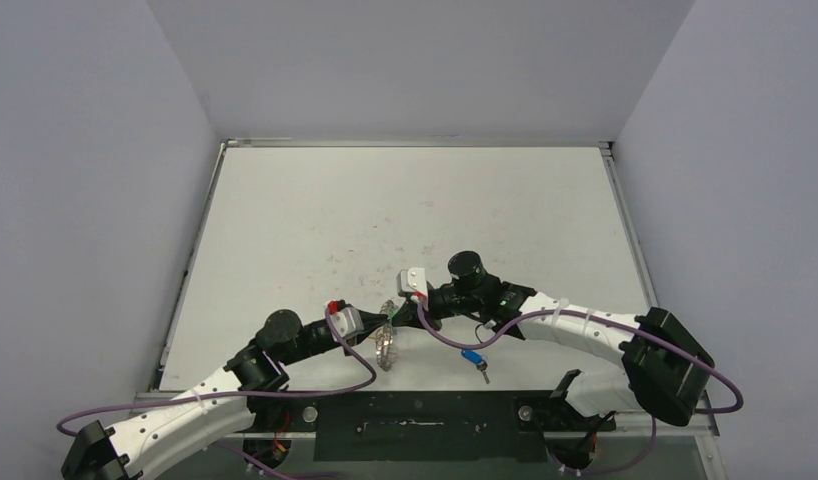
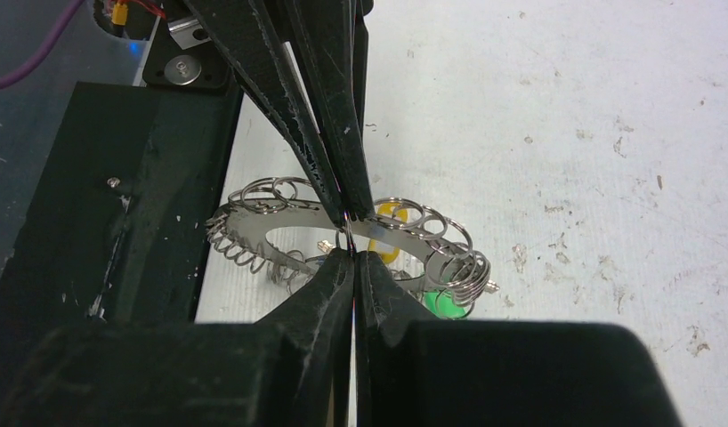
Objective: Put the keys on the keyring
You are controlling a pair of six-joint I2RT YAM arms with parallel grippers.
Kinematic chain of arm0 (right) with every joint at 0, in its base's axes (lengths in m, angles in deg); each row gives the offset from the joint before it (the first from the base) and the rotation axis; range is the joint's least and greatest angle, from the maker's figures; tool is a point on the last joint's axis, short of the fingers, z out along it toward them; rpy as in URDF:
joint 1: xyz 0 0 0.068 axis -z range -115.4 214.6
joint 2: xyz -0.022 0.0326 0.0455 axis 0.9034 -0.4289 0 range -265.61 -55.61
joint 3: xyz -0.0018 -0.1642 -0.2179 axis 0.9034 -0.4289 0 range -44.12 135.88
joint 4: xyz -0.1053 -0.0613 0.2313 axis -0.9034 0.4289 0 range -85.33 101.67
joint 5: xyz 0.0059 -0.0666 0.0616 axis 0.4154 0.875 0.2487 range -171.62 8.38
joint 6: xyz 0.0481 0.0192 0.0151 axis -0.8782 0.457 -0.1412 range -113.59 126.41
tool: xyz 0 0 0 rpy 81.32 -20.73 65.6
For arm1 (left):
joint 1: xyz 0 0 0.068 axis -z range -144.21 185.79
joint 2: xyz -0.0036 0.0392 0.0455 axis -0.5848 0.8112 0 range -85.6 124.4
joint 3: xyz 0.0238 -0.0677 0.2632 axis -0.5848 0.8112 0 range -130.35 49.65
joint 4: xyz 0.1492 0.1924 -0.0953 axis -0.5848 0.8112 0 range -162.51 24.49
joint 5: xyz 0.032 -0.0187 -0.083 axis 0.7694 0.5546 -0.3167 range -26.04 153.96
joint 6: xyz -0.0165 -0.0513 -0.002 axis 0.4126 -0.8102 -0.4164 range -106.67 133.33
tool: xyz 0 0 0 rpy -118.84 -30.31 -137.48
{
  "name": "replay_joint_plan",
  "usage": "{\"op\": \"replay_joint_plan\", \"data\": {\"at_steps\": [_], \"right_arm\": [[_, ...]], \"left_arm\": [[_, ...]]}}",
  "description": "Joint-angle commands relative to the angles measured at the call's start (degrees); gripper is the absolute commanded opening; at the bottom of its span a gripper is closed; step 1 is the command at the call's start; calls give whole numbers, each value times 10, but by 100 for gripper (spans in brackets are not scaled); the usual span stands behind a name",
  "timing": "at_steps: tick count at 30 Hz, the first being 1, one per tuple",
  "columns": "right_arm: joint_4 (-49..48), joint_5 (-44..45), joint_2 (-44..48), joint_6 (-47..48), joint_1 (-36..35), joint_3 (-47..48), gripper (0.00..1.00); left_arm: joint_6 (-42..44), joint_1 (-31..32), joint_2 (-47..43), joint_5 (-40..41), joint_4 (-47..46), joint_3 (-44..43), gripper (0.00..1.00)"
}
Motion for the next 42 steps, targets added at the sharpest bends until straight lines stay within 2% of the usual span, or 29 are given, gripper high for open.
{"op": "replay_joint_plan", "data": {"at_steps": [1,2,5,8,11,14,20,26,28,35,42], "right_arm": [[-21,9,-17,3,3,1,0],[-30,11,-20,-5,4,-1,0],[-50,20,-25,-21,4,-6,13],[-74,22,-23,-32,4,-14,16],[-94,19,-24,-41,4,-20,13],[-106,15,-29,-48,4,-24,1],[-164,7,-48,-83,3,-39,0],[-197,6,-53,-111,3,-49,16],[-196,11,-43,-111,4,-52,17],[-151,33,21,-87,5,-55,34],[-132,24,38,-83,4,-44,30]], "left_arm": [[-2,3,-6,-5,-36,-4,0],[-3,3,-7,-5,-37,-3,0],[-4,3,-8,-6,-37,-3,0],[-4,3,-10,-5,-35,-3,0],[-4,3,-12,-5,-34,-2,0],[-4,3,-12,-5,-35,-2,0],[-5,3,-12,-5,-36,-2,0],[-6,3,-17,-5,-32,-1,0],[-6,3,-21,-5,-29,-1,0],[-7,3,-28,-3,-24,1,0],[-7,3,-27,-4,-26,-1,0]]}}
